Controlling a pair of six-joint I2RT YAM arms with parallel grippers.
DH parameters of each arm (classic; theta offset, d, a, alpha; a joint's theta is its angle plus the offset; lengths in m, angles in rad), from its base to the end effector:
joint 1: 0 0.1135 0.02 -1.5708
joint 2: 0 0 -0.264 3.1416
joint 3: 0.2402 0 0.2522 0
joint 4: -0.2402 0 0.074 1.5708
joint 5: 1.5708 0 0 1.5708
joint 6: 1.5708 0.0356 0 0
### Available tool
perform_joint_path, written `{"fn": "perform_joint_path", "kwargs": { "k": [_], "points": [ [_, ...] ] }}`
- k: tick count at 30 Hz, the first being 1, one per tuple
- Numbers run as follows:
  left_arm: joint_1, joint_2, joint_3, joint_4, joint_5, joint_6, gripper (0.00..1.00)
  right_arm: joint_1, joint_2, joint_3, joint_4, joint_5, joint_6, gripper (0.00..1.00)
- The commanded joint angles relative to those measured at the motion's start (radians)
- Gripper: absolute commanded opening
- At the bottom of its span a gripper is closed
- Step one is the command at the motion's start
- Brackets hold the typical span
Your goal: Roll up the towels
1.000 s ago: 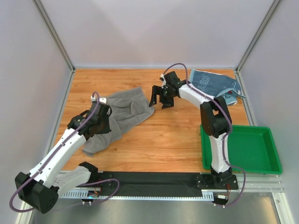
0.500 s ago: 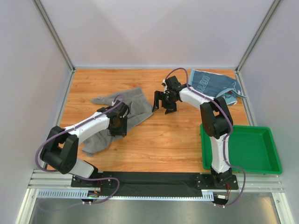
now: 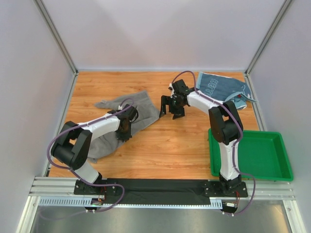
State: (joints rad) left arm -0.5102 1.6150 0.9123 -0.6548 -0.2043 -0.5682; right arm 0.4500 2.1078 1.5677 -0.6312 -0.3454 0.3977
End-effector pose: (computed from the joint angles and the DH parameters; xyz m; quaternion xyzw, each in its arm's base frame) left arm 0.2482 -0.1306 0.1583 -0.0395 0.9884 0.0326 0.1429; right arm 0.3890 0.2013 0.1668 -0.0593 0.9643 0.2339 0.1089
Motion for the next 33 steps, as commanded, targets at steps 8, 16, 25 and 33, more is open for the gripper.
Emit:
{"fn": "perform_joint_path", "kwargs": {
  "k": [8, 16, 25, 33],
  "points": [
    [0.015, -0.087, -0.006, -0.075, 0.003, 0.03, 0.0, 0.003, -0.034, -0.008, 0.018, -0.021, 0.0, 0.9],
    [0.027, -0.539, 0.221, -0.52, -0.099, 0.097, 0.0, 0.001, 0.013, 0.138, 0.022, -0.098, 0.032, 0.91],
    [0.044, -0.722, 0.228, -0.678, -0.092, 0.08, 0.0, 0.01, 0.343, 0.694, -0.125, 0.005, 0.113, 0.88],
    [0.044, -0.791, 0.221, -0.717, -0.08, 0.088, 0.0, 0.047, 0.495, 0.811, -0.151, 0.137, 0.138, 0.84]
  ]
}}
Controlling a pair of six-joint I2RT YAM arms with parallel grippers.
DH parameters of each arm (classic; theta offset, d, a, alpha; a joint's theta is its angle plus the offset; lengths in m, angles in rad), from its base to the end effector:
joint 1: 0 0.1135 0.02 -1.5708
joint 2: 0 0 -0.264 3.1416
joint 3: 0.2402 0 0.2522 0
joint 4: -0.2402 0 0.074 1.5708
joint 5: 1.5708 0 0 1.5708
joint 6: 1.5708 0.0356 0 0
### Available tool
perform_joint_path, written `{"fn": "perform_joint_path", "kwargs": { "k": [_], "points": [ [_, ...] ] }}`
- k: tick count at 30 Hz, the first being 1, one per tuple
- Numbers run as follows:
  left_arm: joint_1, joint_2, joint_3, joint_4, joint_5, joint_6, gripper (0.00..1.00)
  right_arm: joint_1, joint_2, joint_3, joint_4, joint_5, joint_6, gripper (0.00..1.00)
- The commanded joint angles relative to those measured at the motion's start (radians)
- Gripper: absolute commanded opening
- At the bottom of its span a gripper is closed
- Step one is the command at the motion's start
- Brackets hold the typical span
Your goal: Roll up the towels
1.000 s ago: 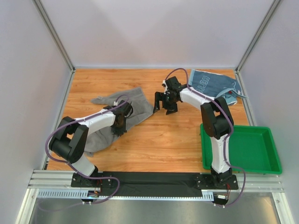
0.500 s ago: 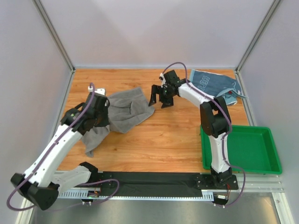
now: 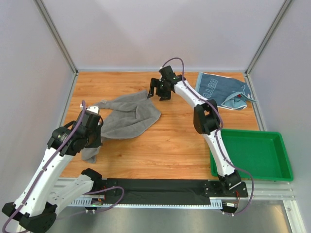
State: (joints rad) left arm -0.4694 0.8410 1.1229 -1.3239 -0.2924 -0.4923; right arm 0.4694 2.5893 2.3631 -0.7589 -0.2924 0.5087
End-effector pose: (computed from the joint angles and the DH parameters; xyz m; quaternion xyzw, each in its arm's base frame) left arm 0.1091 -0.0438 0.3427 -0.0490 0.9545 0.0051 0.2943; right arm 0.4918 0.2610 0.1655 -0.0234 0.9479 0.2573 0.1866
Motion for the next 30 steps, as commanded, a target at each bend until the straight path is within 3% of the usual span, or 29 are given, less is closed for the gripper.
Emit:
{"fn": "perform_joint_path", "kwargs": {
  "k": [1, 7, 13, 14, 15, 17, 18, 22, 28, 29, 30],
  "points": [
    [0.003, -0.02, 0.012, -0.047, 0.01, 0.015, 0.0, 0.035, 0.02, 0.024, -0.023, 0.099, 0.028, 0.83],
    [0.003, -0.031, 0.014, -0.044, 0.013, 0.024, 0.0, 0.092, 0.114, 0.142, -0.046, 0.096, 0.068, 0.76],
    [0.003, -0.052, 0.02, -0.047, 0.019, 0.04, 0.0, 0.138, 0.15, 0.136, -0.088, 0.127, 0.088, 0.53],
    [0.003, -0.054, 0.023, -0.049, 0.019, 0.044, 0.0, 0.141, 0.152, 0.131, -0.101, 0.134, 0.088, 0.48],
    [0.003, -0.057, 0.023, -0.049, 0.019, 0.049, 0.0, 0.141, 0.153, 0.122, -0.106, 0.142, 0.093, 0.34],
    [0.003, -0.065, 0.02, -0.046, 0.013, 0.057, 0.0, 0.141, 0.157, 0.108, -0.108, 0.151, 0.097, 0.19],
    [0.003, -0.066, 0.015, -0.041, 0.013, 0.061, 0.0, 0.141, 0.158, 0.104, -0.109, 0.148, 0.099, 0.0],
    [0.005, -0.066, 0.011, -0.028, 0.025, 0.078, 0.0, 0.115, 0.085, -0.035, -0.068, 0.139, 0.114, 0.0],
    [0.003, -0.023, 0.037, 0.008, 0.059, 0.113, 0.0, 0.002, -0.328, -0.396, 0.038, 0.212, 0.105, 0.0],
    [0.003, -0.019, 0.05, 0.015, 0.061, 0.118, 0.0, -0.015, -0.384, -0.515, 0.046, 0.223, 0.099, 0.0],
    [0.003, -0.016, 0.06, 0.018, 0.062, 0.121, 0.0, -0.032, -0.508, -0.574, 0.047, 0.231, 0.094, 0.0]
  ]
}}
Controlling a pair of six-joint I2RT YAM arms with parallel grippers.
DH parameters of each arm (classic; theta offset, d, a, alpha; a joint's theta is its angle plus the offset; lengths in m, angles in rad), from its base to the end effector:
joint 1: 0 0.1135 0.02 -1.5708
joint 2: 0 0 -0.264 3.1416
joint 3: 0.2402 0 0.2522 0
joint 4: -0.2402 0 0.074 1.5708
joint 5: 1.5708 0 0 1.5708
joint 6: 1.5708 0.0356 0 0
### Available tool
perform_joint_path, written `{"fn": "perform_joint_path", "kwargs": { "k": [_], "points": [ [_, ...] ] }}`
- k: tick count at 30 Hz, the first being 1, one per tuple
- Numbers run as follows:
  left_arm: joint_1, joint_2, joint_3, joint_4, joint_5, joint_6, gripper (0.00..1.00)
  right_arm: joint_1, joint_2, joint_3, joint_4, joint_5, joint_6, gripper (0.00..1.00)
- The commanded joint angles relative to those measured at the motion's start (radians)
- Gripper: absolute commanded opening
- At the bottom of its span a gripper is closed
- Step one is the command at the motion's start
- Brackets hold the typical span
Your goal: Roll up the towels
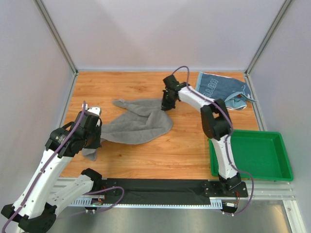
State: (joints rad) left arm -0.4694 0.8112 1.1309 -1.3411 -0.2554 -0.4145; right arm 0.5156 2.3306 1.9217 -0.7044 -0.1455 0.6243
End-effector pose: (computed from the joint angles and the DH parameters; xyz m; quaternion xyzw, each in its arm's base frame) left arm 0.1009 -0.0411 0.3464 -0.0083 0.9553 -0.0043 0.2956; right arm 0.4313 0.2504 0.1646 0.0363 0.9708 0.1816 0.1522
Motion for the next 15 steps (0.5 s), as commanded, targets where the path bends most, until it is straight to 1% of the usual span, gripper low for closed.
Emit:
{"fn": "perform_joint_path", "kwargs": {
  "k": [1, 2, 3, 4, 5, 6, 7, 8, 9, 10, 11, 12, 15],
  "points": [
    [0.003, 0.022, 0.059, 0.04, 0.025, 0.046, 0.0, -0.109, -0.305, -0.186, -0.009, 0.105, -0.026, 0.0],
    [0.003, 0.025, 0.076, 0.048, 0.022, 0.051, 0.0, -0.124, -0.367, -0.252, -0.02, 0.113, -0.026, 0.0],
    [0.003, 0.026, 0.085, 0.048, 0.019, 0.055, 0.0, -0.137, -0.419, -0.357, -0.027, 0.116, -0.029, 0.0],
    [0.003, 0.032, 0.095, 0.049, 0.01, 0.057, 0.0, -0.15, -0.52, -0.418, -0.036, 0.133, -0.029, 0.0],
    [0.003, 0.037, 0.11, 0.051, 0.002, 0.059, 0.0, -0.149, -0.565, -0.472, -0.046, 0.139, -0.029, 0.0],
    [0.003, 0.042, 0.115, 0.054, -0.005, 0.06, 0.0, -0.146, -0.603, -0.574, -0.043, 0.13, -0.037, 0.0],
    [0.005, 0.054, 0.122, 0.054, -0.025, 0.062, 0.0, -0.137, -0.663, -0.614, -0.043, 0.1, -0.043, 0.04],
    [0.005, 0.062, 0.133, 0.054, -0.034, 0.062, 0.0, -0.131, -0.681, -0.644, -0.068, 0.098, -0.047, 0.21],
    [0.005, 0.068, 0.136, 0.056, -0.039, 0.06, 0.0, -0.115, -0.701, -0.691, -0.087, 0.107, -0.061, 0.61],
    [0.006, 0.08, 0.138, 0.059, -0.042, 0.057, 0.0, -0.114, -0.732, -0.708, -0.108, 0.144, -0.064, 0.69],
    [0.006, 0.085, 0.139, 0.06, -0.041, 0.056, 0.0, -0.118, -0.755, -0.727, -0.136, 0.191, -0.066, 0.81],
    [0.006, 0.086, 0.136, 0.063, -0.039, 0.056, 0.0, -0.12, -0.772, -0.737, -0.145, 0.21, -0.07, 0.84],
    [0.008, 0.085, 0.118, 0.059, -0.045, 0.052, 0.0, -0.175, -0.83, -0.742, -0.19, 0.241, -0.103, 0.86]
  ]
}}
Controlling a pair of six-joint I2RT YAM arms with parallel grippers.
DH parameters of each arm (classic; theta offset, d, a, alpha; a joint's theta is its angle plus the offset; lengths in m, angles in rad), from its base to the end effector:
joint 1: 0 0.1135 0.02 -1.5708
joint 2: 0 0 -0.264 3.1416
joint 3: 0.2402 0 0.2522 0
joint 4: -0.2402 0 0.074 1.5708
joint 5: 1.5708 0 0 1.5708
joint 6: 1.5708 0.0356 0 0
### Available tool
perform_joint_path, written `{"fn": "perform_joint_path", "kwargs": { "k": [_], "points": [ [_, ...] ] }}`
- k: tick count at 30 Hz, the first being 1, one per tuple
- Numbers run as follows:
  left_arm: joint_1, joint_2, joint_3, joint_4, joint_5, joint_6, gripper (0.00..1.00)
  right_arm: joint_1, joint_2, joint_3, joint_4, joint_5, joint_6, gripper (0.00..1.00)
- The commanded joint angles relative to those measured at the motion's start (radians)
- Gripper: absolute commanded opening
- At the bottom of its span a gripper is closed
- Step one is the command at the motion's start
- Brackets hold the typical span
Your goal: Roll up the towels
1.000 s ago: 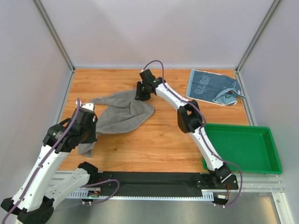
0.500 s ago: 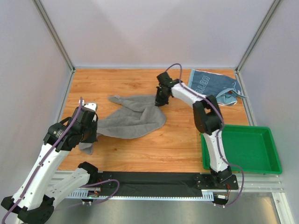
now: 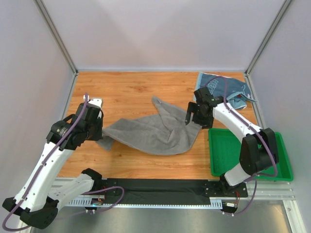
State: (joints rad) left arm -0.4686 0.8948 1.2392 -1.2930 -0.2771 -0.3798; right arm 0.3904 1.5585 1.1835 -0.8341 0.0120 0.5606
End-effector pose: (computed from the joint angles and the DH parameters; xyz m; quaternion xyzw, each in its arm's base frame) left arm 0.1188 -0.0492 0.3707 -0.0004 0.9438 -0.0050 0.3304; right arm 0.2826 0.1158 0.2411 0.0847 0.9800 0.0771 0.1626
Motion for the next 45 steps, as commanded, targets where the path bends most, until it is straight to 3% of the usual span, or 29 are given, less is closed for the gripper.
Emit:
{"fn": "perform_joint_path", "kwargs": {
  "k": [1, 5, 8, 14, 18, 28, 31, 34, 36, 39, 42, 45],
  "points": [
    [0.007, -0.003, 0.003, 0.003, -0.031, 0.018, 0.0, -0.082, -0.069, 0.01, -0.071, 0.088, -0.056, 0.86],
    [0.01, -0.026, -0.061, 0.014, -0.047, 0.012, 0.0, -0.107, -0.048, 0.112, -0.031, 0.048, -0.114, 0.82],
    [0.013, -0.05, -0.103, 0.058, -0.053, -0.005, 0.0, -0.102, 0.133, 0.269, -0.005, -0.092, -0.163, 0.77],
    [0.013, -0.089, -0.167, 0.182, -0.027, -0.022, 0.0, -0.026, 0.412, 0.584, -0.037, -0.138, -0.234, 0.73],
    [0.013, -0.106, -0.204, 0.228, -0.033, -0.028, 0.0, 0.04, 0.627, 0.764, -0.089, -0.109, -0.268, 0.75],
    [0.013, -0.12, -0.248, 0.293, -0.013, -0.016, 0.0, 0.159, 0.922, 1.218, -0.163, -0.063, -0.245, 0.83],
    [0.013, -0.114, -0.247, 0.293, -0.008, -0.014, 0.0, 0.166, 1.006, 1.316, -0.195, -0.017, -0.237, 0.82],
    [0.013, -0.128, -0.247, 0.291, -0.01, -0.016, 0.0, 0.165, 1.037, 1.311, -0.203, 0.052, -0.241, 0.79],
    [0.013, -0.14, -0.248, 0.291, -0.01, -0.016, 0.0, 0.166, 1.052, 1.302, -0.214, 0.086, -0.243, 0.74],
    [0.013, -0.143, -0.247, 0.293, -0.008, -0.014, 0.0, 0.172, 1.068, 1.297, -0.23, 0.105, -0.252, 0.58],
    [0.015, -0.138, -0.245, 0.293, -0.011, -0.013, 0.0, 0.174, 1.062, 1.274, -0.223, 0.095, -0.255, 0.36],
    [0.015, -0.129, -0.222, 0.282, -0.04, -0.013, 0.0, 0.165, 1.045, 1.271, -0.224, 0.072, -0.26, 0.04]
  ]
}}
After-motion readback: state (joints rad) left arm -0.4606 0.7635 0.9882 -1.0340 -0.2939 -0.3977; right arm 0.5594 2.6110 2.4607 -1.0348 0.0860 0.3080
